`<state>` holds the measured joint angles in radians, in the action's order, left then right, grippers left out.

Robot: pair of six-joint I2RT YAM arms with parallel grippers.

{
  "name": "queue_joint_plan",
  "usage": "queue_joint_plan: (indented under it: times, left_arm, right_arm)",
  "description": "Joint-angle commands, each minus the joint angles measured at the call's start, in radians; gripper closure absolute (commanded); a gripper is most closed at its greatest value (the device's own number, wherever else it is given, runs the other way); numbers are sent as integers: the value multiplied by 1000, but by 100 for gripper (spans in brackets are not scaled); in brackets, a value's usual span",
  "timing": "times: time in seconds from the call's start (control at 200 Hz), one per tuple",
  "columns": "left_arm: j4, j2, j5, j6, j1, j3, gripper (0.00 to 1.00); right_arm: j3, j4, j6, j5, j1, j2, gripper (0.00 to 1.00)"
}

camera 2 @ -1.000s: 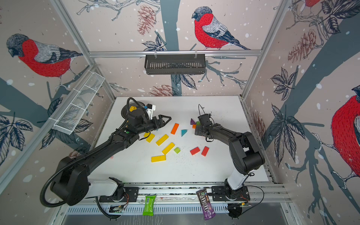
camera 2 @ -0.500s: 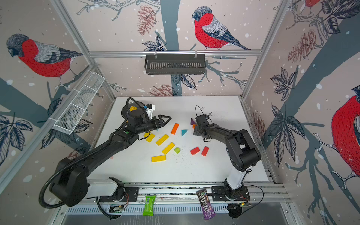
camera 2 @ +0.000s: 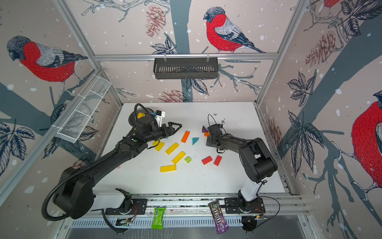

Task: Assemble a carrot with building blocks
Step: Assemble the building block at the center of the board.

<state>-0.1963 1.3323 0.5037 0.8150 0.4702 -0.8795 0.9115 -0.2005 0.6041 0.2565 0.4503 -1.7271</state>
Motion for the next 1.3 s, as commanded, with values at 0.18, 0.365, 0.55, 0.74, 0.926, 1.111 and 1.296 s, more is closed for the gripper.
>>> queue_joint_plan:
  times: [0.18,0.365,0.55,0.74,0.926,1.111,1.296]
  left_arm:
    - [-35,1,11,1,1,-5,8]
    - [-33,-1,6,-4,1,-4,8]
    - [-31,-2,5,-5,1,-5,9]
    - [-33,1,8,-2,2,-6,9]
    - [-34,2,8,-2,2,-5,9]
    - [-35,5,11,1,2,-5,9]
    - [-37,10,14,3,2,-5,9]
  right_arm:
    - [22,-2,-23,24,48,-3,11]
    - [77,-4,-20,27,78,-40,11]
    - [117,-10,-15,34,78,-84,10]
    - [147,-18,-19,23,73,-111,9]
    - [164,-22,-22,20,71,-133,8]
    - [156,-15,-22,28,67,-137,6]
    - [162,-9,-17,26,67,-148,4]
